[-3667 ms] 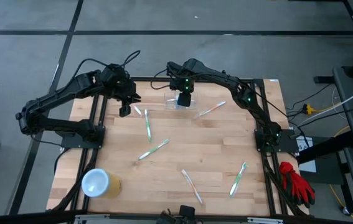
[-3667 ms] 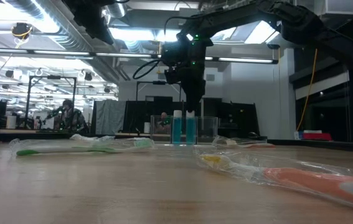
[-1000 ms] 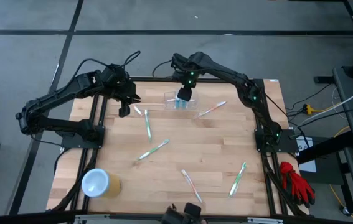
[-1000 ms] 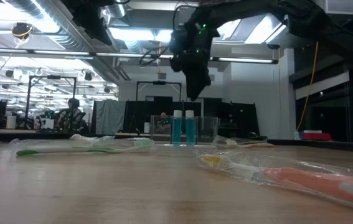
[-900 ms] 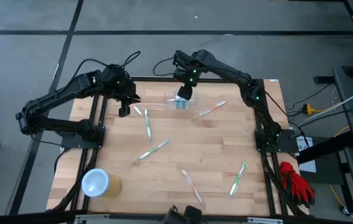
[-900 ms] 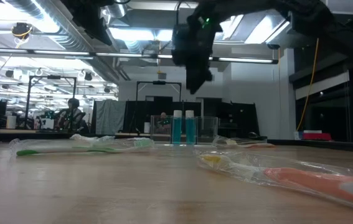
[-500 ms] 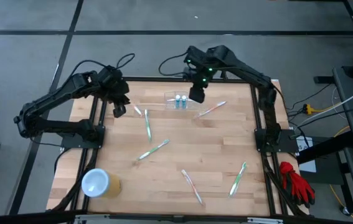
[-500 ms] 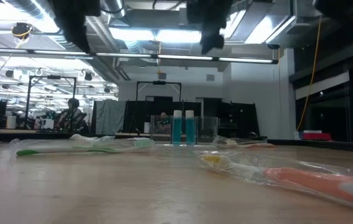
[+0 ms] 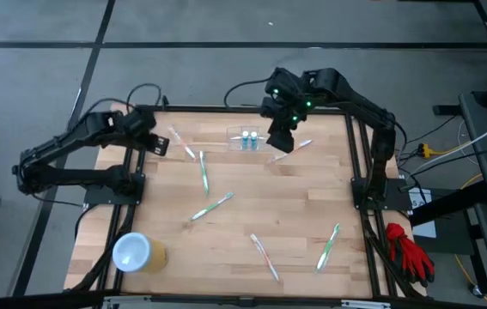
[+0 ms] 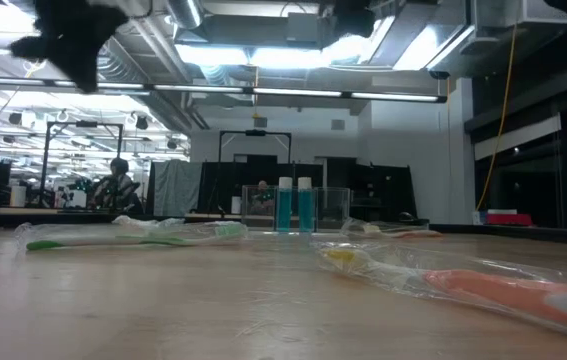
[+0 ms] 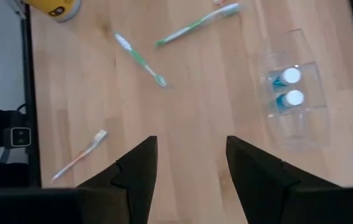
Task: Pick & Place toothbrushing station
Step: Put the top left orange toothbrush into the transparent organizer
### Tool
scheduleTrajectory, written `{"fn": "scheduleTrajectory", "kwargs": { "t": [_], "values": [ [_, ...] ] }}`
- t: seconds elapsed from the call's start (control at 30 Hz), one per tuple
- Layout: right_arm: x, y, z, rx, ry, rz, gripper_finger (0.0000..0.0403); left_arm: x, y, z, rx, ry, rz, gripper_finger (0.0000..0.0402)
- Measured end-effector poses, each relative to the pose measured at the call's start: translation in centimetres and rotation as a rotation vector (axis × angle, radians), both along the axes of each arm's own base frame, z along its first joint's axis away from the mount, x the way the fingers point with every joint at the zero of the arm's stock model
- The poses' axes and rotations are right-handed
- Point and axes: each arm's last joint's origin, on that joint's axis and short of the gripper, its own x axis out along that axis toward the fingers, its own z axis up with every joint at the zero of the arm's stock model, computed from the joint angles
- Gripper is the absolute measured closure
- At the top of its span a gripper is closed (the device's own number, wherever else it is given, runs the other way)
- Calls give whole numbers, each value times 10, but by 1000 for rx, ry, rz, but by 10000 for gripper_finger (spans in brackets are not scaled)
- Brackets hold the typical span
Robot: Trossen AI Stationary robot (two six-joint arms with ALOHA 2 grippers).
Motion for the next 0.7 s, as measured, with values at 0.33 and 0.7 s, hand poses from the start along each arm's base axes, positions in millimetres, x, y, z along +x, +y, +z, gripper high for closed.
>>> {"fn": "scheduleTrajectory", "kwargs": {
  "t": [0.33,0.7],
  "values": [
    [-11,21,14,-39,-36,37,209,28,-7,-92,-133,-551,361,341],
    [-33,18,34,-61,-112,14,209,36,48,-100,207,-655,676,352]
  ]
}}
